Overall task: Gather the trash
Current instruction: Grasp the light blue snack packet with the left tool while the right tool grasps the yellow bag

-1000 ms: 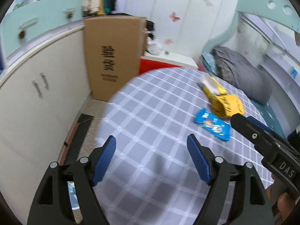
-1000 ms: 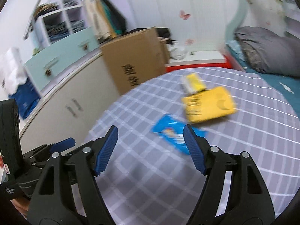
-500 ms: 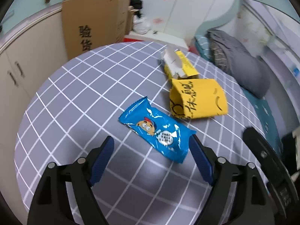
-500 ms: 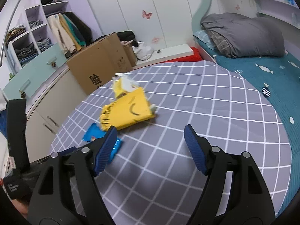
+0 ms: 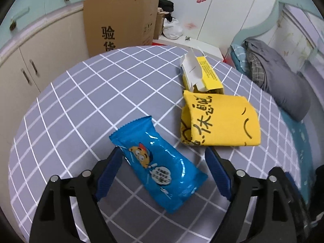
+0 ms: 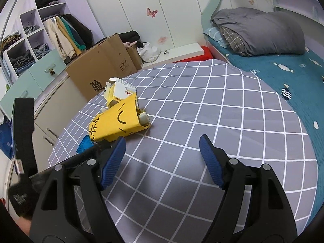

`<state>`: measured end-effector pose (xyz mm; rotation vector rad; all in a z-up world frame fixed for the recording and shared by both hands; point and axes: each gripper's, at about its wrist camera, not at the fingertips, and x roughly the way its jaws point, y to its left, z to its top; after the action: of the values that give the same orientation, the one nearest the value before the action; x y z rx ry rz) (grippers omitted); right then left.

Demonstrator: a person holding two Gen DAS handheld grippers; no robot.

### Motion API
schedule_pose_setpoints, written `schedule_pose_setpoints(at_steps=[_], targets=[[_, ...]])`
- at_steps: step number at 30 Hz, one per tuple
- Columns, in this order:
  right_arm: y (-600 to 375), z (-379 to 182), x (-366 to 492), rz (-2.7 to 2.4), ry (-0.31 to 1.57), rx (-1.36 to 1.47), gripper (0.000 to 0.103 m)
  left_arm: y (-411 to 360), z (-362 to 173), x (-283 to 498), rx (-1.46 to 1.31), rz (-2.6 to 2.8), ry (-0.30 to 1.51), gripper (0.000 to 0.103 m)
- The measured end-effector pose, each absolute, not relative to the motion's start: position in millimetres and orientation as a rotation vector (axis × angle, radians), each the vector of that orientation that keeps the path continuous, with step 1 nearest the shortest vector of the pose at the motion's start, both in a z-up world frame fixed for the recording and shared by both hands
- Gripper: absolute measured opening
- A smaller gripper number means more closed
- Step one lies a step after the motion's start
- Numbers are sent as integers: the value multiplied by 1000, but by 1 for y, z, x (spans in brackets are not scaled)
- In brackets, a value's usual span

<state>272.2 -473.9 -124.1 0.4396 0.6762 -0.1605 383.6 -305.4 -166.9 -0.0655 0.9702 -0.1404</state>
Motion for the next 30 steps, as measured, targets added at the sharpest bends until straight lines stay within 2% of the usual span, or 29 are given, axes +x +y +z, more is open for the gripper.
schedule_pose_setpoints(at_steps=[4,7,9,16,19,20,22,29,30], targets=[[-471,-122,277,-152,677,430,76,-308,-170,385,73,-157,954,81],[-467,-121,282,-136,681,423,79,-300,-167,384,113,-184,935,65],[-463,-121,287,-125,687,408,80,-290,-165,383,119,-194,929,44],[-452,-117,306,-104,677,360,81,-256,-161,386,85,-303,929,35],[-453,-116,320,-85,674,354,81,-240,-157,388,41,-336,913,28],[-454,-116,324,-77,670,358,81,-236,-156,387,32,-337,910,25],[-457,-116,332,-55,666,380,81,-228,-153,387,12,-357,891,11],[-444,-127,347,58,728,398,81,-219,-149,384,10,-380,857,8],[-440,-127,346,64,734,383,77,-217,-148,383,9,-382,847,7]])
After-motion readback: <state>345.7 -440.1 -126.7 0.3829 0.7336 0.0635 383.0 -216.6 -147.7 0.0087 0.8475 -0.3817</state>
